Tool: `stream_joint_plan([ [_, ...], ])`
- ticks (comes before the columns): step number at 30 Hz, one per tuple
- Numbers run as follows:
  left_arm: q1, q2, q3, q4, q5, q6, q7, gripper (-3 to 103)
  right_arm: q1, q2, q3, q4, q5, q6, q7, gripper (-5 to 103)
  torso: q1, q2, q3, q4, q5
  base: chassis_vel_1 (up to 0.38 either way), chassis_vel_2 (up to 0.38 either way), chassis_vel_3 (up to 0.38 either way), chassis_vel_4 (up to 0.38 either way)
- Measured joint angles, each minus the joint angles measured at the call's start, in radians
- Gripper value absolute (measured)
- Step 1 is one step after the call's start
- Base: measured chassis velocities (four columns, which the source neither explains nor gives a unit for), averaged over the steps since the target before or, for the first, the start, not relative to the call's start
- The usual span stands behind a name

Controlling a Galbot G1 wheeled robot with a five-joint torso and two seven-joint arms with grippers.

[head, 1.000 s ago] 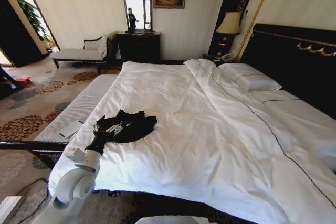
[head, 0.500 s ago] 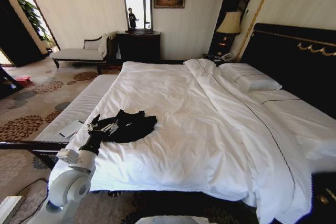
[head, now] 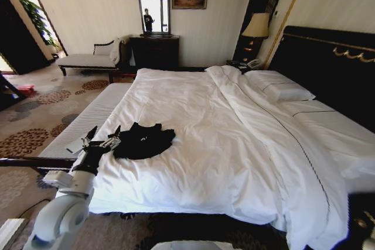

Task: Fold the clothes on the bed.

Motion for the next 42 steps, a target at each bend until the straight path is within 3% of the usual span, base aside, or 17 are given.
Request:
stream_joint_plan([
  [4, 0.06, -0.058, -0.034, -0.015, 0.039, 0.008, -0.016, 100, 0.077, -0.137, -0.189, -0.046, -0.039, -0.048, -0.046, 100, 0.0, 0.0, 0.0, 0.0004, -0.0001, 0.0, 0.0, 0.0, 0.0],
  [5, 0.06, -0.058, -0.034, -0.015, 0.039, 0.008, -0.016, 100, 0.077, -0.137, -0.189, -0.046, -0.039, -0.048, -0.046, 100, 0.0, 0.0, 0.0, 0.0004, -0.0001, 0.0, 0.0, 0.0, 0.0],
  [8, 0.093, -0.088, -0.044, -0.029, 0.045, 0.021, -0.026, 100, 0.128, -0.202, -0.321, -0.086, -0.118, -0.063, -0.074, 100, 0.0, 0.0, 0.0, 0.001, 0.0003, 0.0, 0.0, 0.0, 0.0],
  [13, 0.123, -0.113, -0.051, -0.029, 0.073, 0.027, -0.028, 100, 0.174, -0.254, -0.453, -0.13, -0.224, -0.063, -0.121, 100, 0.0, 0.0, 0.0, -0.0005, 0.0002, 0.0, 0.0, 0.0, 0.0],
  [16, 0.136, -0.13, -0.057, -0.03, 0.08, 0.027, -0.028, 100, 0.188, -0.281, -0.492, -0.151, -0.254, -0.062, -0.157, 100, 0.0, 0.0, 0.0, 0.0008, 0.0, 0.0, 0.0, 0.0, 0.0],
  [20, 0.162, -0.172, -0.062, -0.037, 0.104, 0.025, -0.027, 100, 0.215, -0.35, -0.537, -0.229, -0.359, -0.007, -0.341, 100, 0.0, 0.0, 0.0, -0.0001, 0.0, 0.0, 0.0, 0.0, 0.0],
  [21, 0.162, -0.172, -0.062, -0.037, 0.104, 0.025, -0.027, 100, 0.215, -0.35, -0.537, -0.229, -0.359, -0.007, -0.341, 100, 0.0, 0.0, 0.0, -0.0001, 0.0, 0.0, 0.0, 0.0, 0.0],
  [25, 0.186, -0.215, -0.052, -0.047, 0.137, 0.019, -0.025, 100, 0.241, -0.388, -0.557, -0.288, -0.518, 0.037, -0.444, 100, 0.0, 0.0, 0.0, 0.0006, 0.0, 0.0, 0.0, 0.0, 0.0],
  [29, 0.191, -0.23, -0.043, -0.053, 0.154, 0.018, -0.023, 100, 0.246, -0.384, -0.554, -0.311, -0.616, 0.067, -0.459, 100, 0.0, 0.0, 0.0, 0.0002, 0.0, 0.0, 0.0, 0.0, 0.0],
  [32, 0.201, -0.24, -0.04, -0.064, 0.167, 0.018, -0.021, 100, 0.229, -0.351, -0.533, -0.34, -0.749, 0.111, -0.447, 100, 0.0, 0.0, 0.0, 0.0002, 0.0001, 0.0, 0.0, 0.0, 0.0],
  [34, 0.203, -0.24, -0.04, -0.067, 0.167, 0.018, -0.02, 100, 0.22, -0.344, -0.532, -0.34, -0.761, 0.107, -0.423, 100, 0.0, 0.0, 0.0, 0.0002, 0.0001, 0.0, 0.0, 0.0, 0.0],
  [37, 0.204, -0.234, -0.038, -0.076, 0.168, 0.014, -0.013, 100, 0.184, -0.331, -0.529, -0.317, -0.772, 0.038, -0.334, 100, 0.0, 0.0, 0.0, 0.0003, 0.0001, 0.0, 0.0, 0.0, 0.0],
  [42, 0.201, -0.222, -0.027, -0.08, 0.17, 0.011, -0.004, 100, 0.137, -0.334, -0.524, -0.276, -0.73, -0.035, -0.287, 100, 0.0, 0.0, 0.0, 0.0002, 0.0, 0.0, 0.0, 0.0, 0.0],
])
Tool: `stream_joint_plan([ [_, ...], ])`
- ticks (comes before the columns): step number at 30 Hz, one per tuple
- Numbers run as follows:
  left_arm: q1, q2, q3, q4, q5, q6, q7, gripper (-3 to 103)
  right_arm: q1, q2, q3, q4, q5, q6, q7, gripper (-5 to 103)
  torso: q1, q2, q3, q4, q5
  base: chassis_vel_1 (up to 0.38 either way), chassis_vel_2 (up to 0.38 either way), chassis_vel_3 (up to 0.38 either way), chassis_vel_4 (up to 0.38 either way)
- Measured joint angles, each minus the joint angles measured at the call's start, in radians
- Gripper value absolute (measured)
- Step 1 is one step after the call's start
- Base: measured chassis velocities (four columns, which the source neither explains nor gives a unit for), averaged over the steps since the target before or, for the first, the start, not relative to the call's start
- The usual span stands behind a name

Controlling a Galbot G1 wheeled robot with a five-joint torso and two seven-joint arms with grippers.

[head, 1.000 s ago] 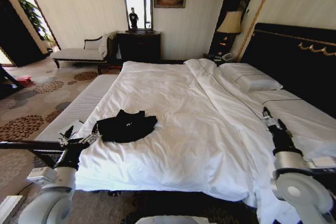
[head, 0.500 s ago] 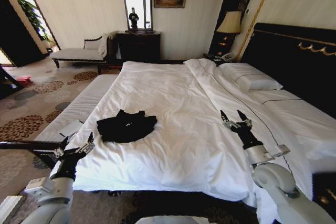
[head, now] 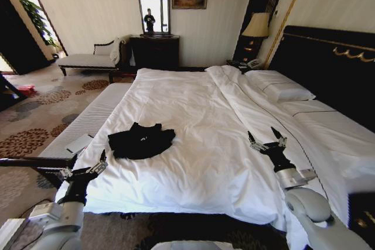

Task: Fold the clothes on the bed.

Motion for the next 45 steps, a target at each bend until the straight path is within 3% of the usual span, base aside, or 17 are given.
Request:
stream_joint_plan([
  [3, 0.0, 0.02, 0.01, 0.003, 0.0, 0.0, 0.001, 100, -0.021, -0.003, -0.002, 0.055, 0.082, -0.092, 0.089, 100, 0.0, 0.0, 0.0, 0.0001, -0.0001, 0.0, 0.0, 0.0, 0.0],
  [5, -0.003, 0.033, 0.014, 0.008, 0.0, 0.001, 0.001, 100, -0.026, 0.0, -0.002, 0.063, 0.094, -0.099, 0.114, 100, 0.0, 0.0, 0.0, 0.0003, -0.0002, 0.0, 0.0, 0.0, 0.0],
  [8, -0.008, 0.045, 0.017, 0.008, -0.002, 0.003, 0.001, 100, -0.034, 0.006, 0.0, 0.062, 0.089, -0.066, 0.136, 100, 0.0, 0.0, 0.0, 0.0002, -0.0001, 0.0, 0.0, 0.0, 0.0],
  [9, -0.012, 0.053, 0.021, 0.008, -0.006, 0.006, 0.0, 100, -0.04, 0.013, 0.005, 0.057, 0.084, -0.011, 0.142, 100, 0.0, 0.0, 0.0, 0.0001, -0.0001, 0.0, 0.0, 0.0, 0.0],
  [11, -0.021, 0.059, 0.026, 0.008, -0.009, 0.007, 0.001, 100, -0.06, 0.019, 0.021, 0.054, 0.085, 0.04, 0.122, 100, 0.0, 0.0, 0.0, 0.0001, 0.0, 0.0, 0.0, 0.0, 0.0],
  [18, -0.039, 0.058, 0.041, 0.013, -0.01, 0.006, 0.004, 100, -0.09, 0.031, 0.04, 0.059, 0.073, 0.089, 0.09, 100, 0.0, 0.0, 0.0, 0.0002, -0.0001, 0.0, 0.0, 0.0, 0.0],
  [45, -0.08, 0.07, 0.052, 0.046, -0.019, 0.007, 0.006, 100, -0.068, 0.068, 0.016, 0.017, 0.012, 0.097, 0.079, 100, 0.0, 0.0, 0.0, 0.0002, 0.0, 0.0, 0.0, 0.0, 0.0],
])
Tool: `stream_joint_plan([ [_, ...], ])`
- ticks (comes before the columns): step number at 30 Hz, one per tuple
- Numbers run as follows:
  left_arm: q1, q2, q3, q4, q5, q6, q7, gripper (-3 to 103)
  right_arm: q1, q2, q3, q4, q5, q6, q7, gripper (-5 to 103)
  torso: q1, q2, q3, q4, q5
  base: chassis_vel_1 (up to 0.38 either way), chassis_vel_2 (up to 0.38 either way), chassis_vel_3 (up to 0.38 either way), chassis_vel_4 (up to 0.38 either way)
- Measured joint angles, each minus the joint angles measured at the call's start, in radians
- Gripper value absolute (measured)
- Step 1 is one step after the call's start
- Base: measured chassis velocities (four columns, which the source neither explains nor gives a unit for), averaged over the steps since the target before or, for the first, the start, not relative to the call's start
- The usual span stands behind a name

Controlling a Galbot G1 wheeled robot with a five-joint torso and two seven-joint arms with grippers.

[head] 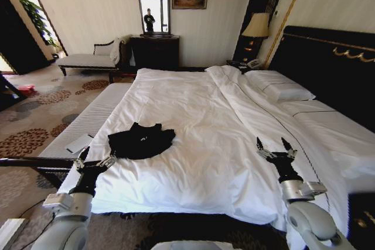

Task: Fold the clothes on the bed.

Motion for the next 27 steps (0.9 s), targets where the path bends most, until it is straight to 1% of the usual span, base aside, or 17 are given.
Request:
stream_joint_plan([
  [26, -0.002, 0.006, 0.0, 0.006, -0.003, 0.001, 0.001, 100, 0.007, 0.018, -0.011, -0.004, -0.019, 0.0, 0.012, 100, 0.0, 0.0, 0.0, 0.0, 0.0, 0.0, 0.0, 0.0, 0.0],
  [27, -0.001, 0.009, -0.001, 0.004, -0.003, 0.001, 0.001, 100, 0.006, 0.02, -0.01, -0.003, -0.019, 0.001, 0.012, 100, 0.0, 0.0, 0.0, -0.0003, 0.0, 0.0, 0.0, 0.0, 0.0],
])
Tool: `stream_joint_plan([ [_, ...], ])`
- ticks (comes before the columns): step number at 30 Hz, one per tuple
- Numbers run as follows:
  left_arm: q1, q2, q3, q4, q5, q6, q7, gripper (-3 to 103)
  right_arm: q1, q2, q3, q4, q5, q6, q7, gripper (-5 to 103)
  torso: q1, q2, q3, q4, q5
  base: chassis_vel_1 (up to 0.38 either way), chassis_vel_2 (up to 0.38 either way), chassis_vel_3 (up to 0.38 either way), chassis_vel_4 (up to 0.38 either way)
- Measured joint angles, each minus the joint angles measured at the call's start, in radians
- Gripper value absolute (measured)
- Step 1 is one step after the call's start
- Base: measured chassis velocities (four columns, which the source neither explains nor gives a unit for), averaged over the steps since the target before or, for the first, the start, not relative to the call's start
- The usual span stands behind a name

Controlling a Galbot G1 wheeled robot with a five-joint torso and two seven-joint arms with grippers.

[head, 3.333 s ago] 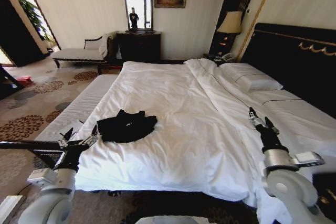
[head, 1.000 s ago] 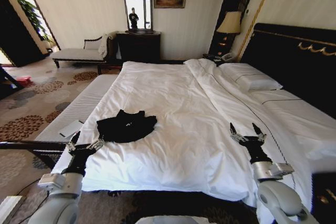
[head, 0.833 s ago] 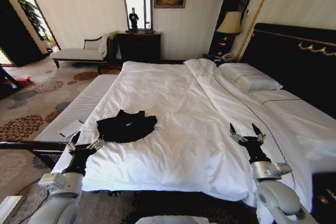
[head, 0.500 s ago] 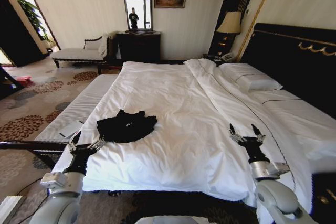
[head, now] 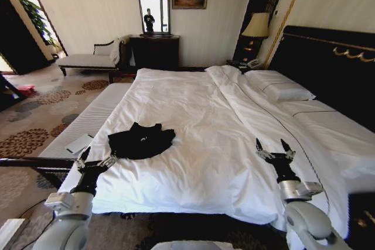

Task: Fold the clothes on the bed.

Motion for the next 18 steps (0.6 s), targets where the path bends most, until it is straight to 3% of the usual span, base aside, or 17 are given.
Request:
stream_joint_plan([
  [18, 0.007, 0.009, -0.005, -0.007, -0.002, -0.002, 0.0, 100, 0.005, 0.016, -0.004, -0.002, -0.013, 0.007, 0.001, 100, 0.0, 0.0, 0.0, 0.0003, -0.0002, 0.092, 0.093, -0.085, -0.089],
])
